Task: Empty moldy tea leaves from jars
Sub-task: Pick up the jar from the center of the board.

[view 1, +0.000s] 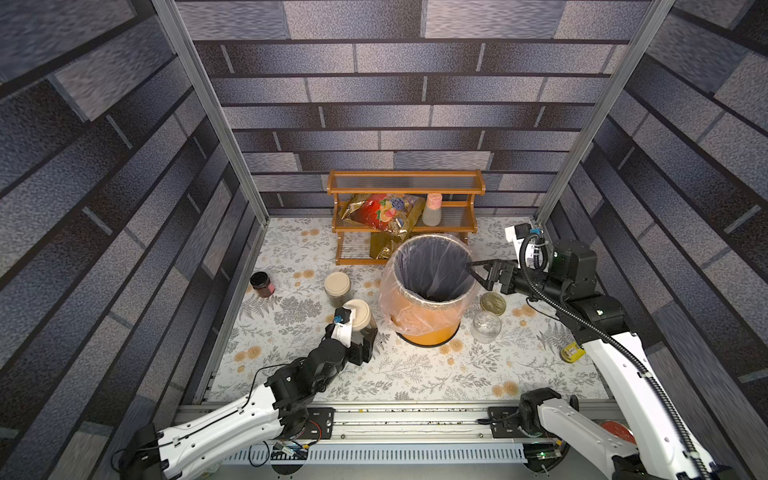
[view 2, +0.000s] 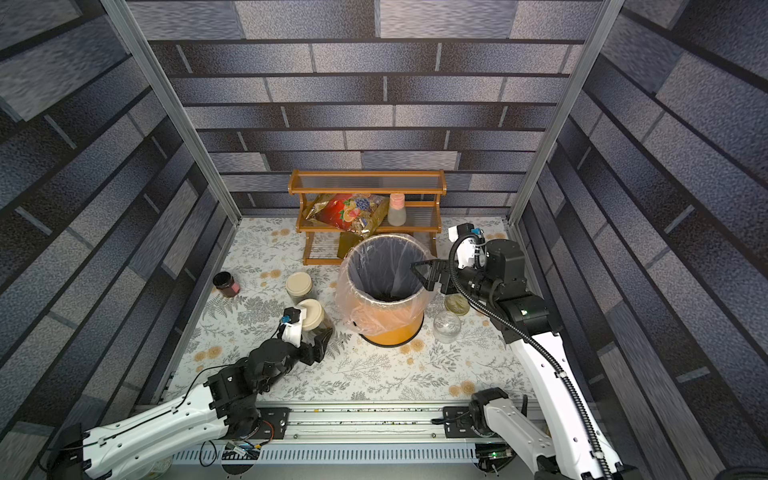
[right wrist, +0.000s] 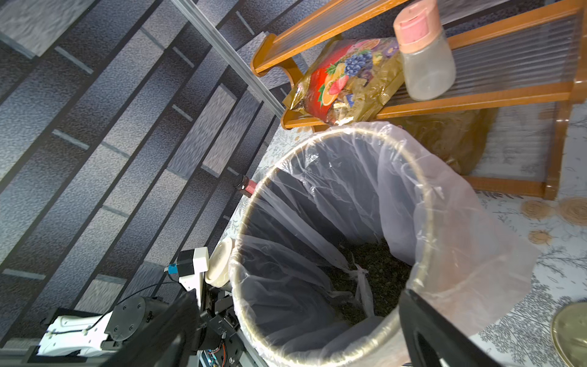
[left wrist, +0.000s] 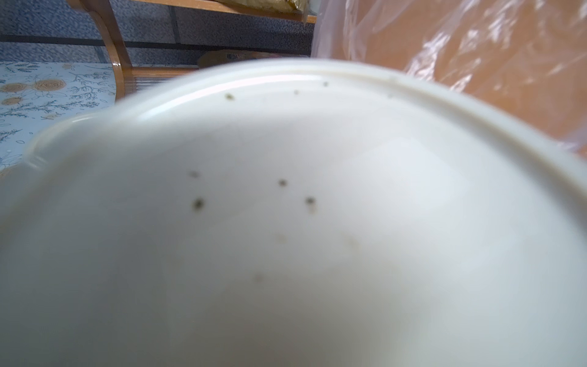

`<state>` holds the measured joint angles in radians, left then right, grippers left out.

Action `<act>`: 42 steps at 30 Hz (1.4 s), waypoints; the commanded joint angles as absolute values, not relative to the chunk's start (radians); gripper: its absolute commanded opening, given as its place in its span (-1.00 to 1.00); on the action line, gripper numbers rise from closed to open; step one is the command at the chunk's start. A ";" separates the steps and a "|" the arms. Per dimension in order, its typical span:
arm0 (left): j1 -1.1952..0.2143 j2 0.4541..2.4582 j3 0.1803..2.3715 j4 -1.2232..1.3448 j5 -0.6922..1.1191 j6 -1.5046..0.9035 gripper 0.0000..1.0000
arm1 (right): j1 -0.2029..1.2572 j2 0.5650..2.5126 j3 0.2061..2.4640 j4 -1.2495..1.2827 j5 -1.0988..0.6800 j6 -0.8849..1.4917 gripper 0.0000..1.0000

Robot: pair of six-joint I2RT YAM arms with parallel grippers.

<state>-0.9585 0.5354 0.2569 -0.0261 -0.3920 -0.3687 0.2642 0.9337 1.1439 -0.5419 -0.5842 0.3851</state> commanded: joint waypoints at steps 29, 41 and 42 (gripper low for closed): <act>-0.586 1.151 1.500 -0.444 0.707 -0.285 0.46 | 0.423 1.255 1.387 -0.049 -1.060 0.465 1.00; -0.584 1.451 1.819 -0.495 0.836 -0.238 0.46 | 0.423 1.382 1.559 -0.070 -1.077 0.466 1.00; -0.584 1.473 1.843 -0.503 0.842 -0.234 0.46 | 0.423 1.393 1.573 -0.070 -1.073 0.466 1.00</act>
<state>-0.5888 1.4498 1.7641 -0.5358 0.7662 -0.2726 0.4152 1.3727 1.5249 -0.0807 -1.0496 0.4709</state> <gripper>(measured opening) 0.850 0.999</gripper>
